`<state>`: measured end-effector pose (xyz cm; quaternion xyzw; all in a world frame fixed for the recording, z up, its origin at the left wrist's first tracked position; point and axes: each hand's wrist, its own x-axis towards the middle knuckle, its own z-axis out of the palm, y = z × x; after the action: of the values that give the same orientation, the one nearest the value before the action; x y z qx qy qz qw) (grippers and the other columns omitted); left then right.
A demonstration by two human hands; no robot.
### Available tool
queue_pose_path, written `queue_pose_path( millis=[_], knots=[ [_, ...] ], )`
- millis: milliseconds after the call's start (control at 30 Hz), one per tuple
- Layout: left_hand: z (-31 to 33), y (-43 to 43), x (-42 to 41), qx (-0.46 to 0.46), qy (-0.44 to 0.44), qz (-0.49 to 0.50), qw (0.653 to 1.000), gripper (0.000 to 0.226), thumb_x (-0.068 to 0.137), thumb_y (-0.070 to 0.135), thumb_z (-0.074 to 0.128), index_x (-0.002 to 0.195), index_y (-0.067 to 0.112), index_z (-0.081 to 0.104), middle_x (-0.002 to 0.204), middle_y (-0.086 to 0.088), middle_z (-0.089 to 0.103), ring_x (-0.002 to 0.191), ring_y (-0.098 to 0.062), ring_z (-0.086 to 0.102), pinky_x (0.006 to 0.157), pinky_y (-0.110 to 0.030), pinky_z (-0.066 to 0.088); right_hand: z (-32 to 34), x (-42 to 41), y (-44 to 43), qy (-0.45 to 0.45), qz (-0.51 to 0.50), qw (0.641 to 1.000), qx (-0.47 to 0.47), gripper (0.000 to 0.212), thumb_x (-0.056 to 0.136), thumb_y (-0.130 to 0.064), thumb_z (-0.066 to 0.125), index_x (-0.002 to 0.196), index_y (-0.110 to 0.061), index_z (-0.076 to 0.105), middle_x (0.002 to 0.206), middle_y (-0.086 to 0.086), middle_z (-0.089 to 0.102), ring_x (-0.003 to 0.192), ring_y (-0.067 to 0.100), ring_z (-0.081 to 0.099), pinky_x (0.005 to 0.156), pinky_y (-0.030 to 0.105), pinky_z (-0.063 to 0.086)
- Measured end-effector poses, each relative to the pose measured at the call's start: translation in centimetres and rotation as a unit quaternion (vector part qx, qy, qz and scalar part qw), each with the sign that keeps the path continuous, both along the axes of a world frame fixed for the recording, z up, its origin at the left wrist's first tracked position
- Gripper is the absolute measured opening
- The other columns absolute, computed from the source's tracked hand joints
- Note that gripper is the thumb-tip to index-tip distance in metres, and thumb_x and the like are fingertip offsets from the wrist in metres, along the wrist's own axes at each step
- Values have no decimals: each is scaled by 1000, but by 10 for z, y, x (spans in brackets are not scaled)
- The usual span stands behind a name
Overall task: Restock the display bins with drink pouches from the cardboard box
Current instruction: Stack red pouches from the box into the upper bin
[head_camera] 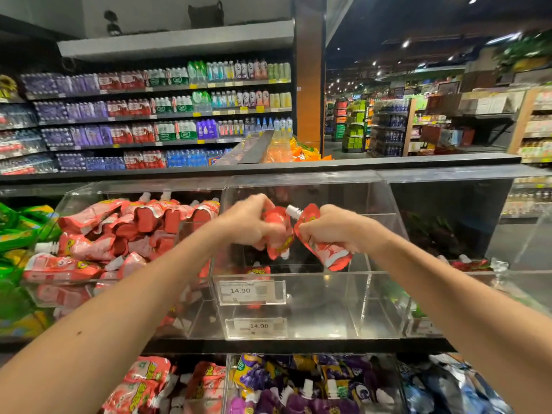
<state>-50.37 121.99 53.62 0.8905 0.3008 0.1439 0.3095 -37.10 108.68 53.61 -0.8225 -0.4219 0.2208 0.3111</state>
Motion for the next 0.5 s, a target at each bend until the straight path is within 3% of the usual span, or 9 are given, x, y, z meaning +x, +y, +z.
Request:
queue_pose_path(
  millis=[67,133,200,267,333,400,500],
  knots=[
    [-16,5,8,117,104,-17,988,43,79,34,79,108,21,50,103,-4,64,82,-21,68,71,-38,60,-11,0,16,-61,-9,996,-58,33,78,-18,66,104,2,62,83,13,69,61,24,66,52,28,54],
    [-25,7,16,164,173,-42,970,47,74,36,82,104,25,48,103,-3,60,85,-19,61,72,-35,55,-19,2,29,-95,12,986,-139,36,85,-12,65,116,5,55,92,20,70,69,32,71,67,42,62],
    [-28,9,24,191,221,-62,954,50,70,35,85,103,26,48,102,0,53,91,-21,57,75,-36,51,-24,8,38,-102,48,969,-221,19,95,-14,64,104,-3,51,87,21,66,77,34,69,86,45,59],
    [-31,6,32,210,254,-87,940,49,68,32,87,98,26,48,103,-1,47,92,-23,55,75,-37,50,-27,10,44,-102,71,952,-280,25,97,-17,64,83,-2,50,97,22,67,102,35,68,98,43,52],
    [-39,2,41,228,282,-115,925,41,71,31,85,86,29,47,98,1,50,89,-23,56,75,-39,54,-28,9,48,-89,92,941,-312,23,96,-16,66,79,-5,54,110,20,64,120,36,61,104,44,48],
    [-49,1,46,243,307,-148,908,30,78,31,78,80,31,48,89,6,54,83,-22,59,76,-40,56,-31,11,54,-82,114,935,-326,11,97,-15,63,96,-3,63,124,22,61,126,37,56,108,45,44],
    [-56,6,46,207,328,-165,907,26,78,23,76,77,35,54,88,8,57,77,-15,59,74,-39,58,-39,12,60,-92,133,933,-322,39,96,-15,65,132,-2,57,130,16,61,121,34,60,104,43,48]
  ],
)
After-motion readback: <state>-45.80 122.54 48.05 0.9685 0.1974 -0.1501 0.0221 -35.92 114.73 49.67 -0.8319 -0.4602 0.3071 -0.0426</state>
